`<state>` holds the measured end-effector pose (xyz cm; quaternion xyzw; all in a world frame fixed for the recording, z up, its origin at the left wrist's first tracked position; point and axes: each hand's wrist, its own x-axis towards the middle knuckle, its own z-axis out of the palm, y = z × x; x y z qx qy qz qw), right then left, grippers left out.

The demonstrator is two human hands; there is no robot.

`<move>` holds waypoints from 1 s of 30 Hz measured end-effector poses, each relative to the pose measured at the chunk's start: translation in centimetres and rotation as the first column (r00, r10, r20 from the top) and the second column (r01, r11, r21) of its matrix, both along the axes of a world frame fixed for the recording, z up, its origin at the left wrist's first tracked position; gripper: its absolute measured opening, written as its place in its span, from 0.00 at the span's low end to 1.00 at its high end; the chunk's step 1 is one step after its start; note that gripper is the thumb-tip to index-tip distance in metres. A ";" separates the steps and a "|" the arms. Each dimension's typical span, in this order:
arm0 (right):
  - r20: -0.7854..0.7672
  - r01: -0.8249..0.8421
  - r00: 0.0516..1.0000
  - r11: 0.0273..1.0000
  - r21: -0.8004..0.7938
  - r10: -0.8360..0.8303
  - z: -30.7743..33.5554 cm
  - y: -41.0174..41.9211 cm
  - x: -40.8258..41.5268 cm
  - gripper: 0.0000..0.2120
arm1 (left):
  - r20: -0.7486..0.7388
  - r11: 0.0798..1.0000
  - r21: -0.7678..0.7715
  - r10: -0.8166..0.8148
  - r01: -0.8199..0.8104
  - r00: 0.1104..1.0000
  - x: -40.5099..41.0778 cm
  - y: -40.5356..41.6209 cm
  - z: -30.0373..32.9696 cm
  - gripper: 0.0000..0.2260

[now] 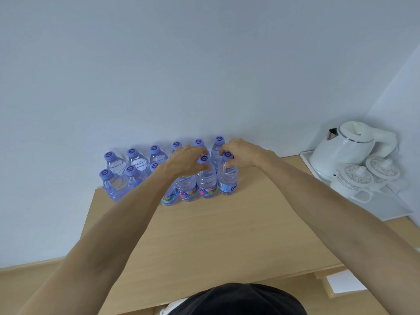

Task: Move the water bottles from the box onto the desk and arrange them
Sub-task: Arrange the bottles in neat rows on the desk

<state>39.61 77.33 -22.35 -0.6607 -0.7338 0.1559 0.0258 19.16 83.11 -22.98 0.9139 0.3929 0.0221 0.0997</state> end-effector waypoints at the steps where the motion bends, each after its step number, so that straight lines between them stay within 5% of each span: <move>1: 0.009 -0.008 1.000 1.000 -0.012 0.008 0.1 0.0 0.1 0.16 | -0.009 1.000 0.015 0.003 -0.003 1.000 0.2 -0.1 0.0 0.18; 11: 0.025 0.023 0.999 0.999 0.023 -0.024 -0.1 0.3 -0.3 0.10 | 0.023 0.999 0.039 0.009 -0.010 1.000 0.4 -0.3 0.0 0.14; 19: 0.126 0.060 0.990 0.998 0.021 -0.062 0.3 0.3 -0.2 0.19 | 0.032 0.999 -0.041 -0.002 0.003 0.999 0.3 0.1 0.1 0.15; 25: 0.004 0.012 1.000 0.998 -0.066 -0.012 0.8 0.1 0.2 0.24 | 0.028 0.999 -0.046 -0.003 0.004 1.000 0.1 0.0 0.2 0.16; 30: 0.092 0.004 0.996 1.000 -0.024 -0.002 0.7 0.0 -0.1 0.11 | 0.003 1.000 -0.030 -0.003 0.003 1.000 0.0 -0.3 0.3 0.16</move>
